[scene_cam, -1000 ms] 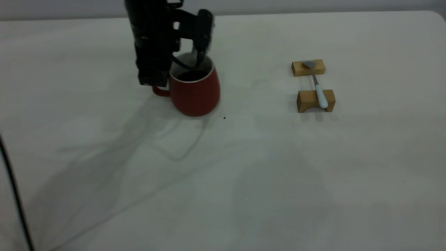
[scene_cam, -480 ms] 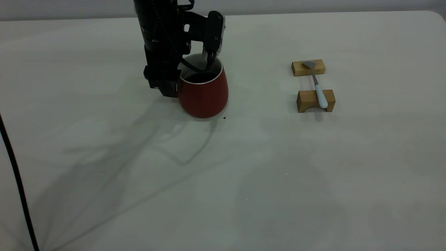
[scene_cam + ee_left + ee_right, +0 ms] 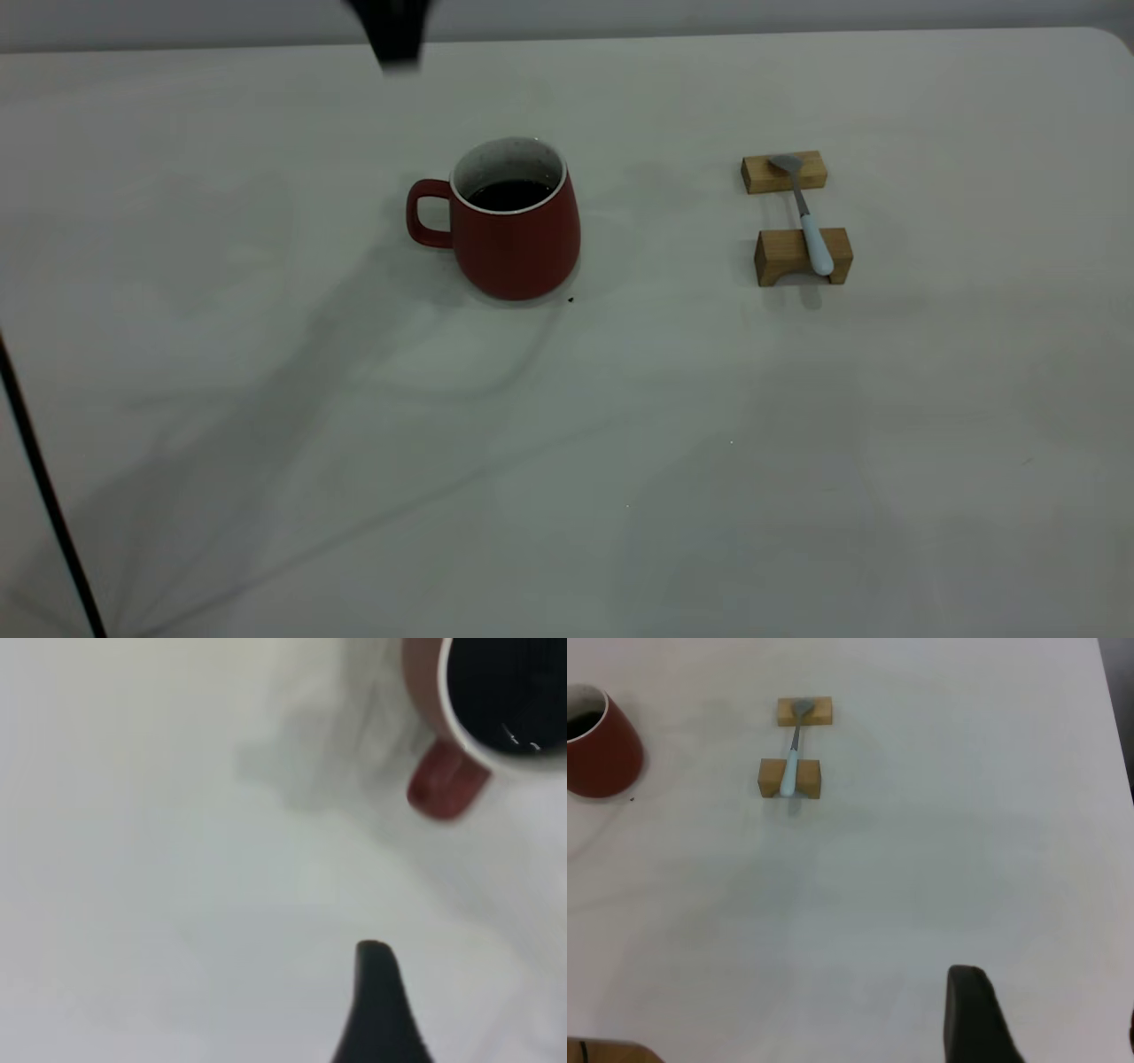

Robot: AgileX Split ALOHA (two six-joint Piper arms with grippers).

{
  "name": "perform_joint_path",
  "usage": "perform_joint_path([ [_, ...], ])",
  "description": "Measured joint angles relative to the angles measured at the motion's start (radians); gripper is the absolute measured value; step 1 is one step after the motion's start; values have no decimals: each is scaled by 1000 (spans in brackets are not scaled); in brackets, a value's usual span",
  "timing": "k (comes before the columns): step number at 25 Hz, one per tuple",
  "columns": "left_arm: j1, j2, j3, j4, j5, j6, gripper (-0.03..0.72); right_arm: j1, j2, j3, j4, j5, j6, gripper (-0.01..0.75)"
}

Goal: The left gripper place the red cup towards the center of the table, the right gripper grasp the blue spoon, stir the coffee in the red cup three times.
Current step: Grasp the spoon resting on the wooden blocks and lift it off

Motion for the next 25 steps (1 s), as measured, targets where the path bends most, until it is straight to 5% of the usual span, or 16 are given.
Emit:
perform_joint_path([
  [12, 1, -308, -49, 137, 28, -513, 406, 0, 0, 0, 1, 0, 0, 456],
  [25, 1, -1002, 460, 26, 28, -654, 384, 0, 0, 0, 1, 0, 0, 456],
])
